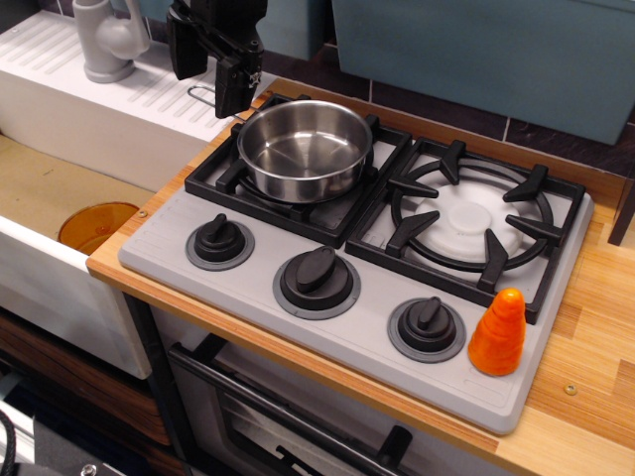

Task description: End effector reaching pot or pan

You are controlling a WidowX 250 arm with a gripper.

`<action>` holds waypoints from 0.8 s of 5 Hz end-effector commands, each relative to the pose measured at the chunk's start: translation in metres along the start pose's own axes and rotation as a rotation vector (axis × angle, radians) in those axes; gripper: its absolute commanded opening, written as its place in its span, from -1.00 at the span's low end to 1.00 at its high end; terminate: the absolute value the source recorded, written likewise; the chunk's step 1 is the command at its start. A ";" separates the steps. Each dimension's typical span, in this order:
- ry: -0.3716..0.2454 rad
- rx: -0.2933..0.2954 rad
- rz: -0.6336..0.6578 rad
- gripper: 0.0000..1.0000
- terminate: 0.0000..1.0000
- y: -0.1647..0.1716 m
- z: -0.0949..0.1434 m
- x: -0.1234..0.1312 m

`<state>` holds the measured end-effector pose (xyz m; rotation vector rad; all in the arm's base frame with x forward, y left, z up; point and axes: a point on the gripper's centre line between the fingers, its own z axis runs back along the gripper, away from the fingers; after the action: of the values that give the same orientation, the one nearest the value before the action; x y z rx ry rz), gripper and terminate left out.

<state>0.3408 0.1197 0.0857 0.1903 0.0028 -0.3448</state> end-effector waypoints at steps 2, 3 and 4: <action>0.000 -0.026 0.045 1.00 -1.00 -0.019 0.006 0.011; 0.017 -0.038 0.115 1.00 -1.00 -0.044 0.014 0.026; 0.025 -0.047 0.150 1.00 -1.00 -0.058 0.020 0.033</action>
<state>0.3402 0.0448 0.0765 0.1323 0.0848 -0.2025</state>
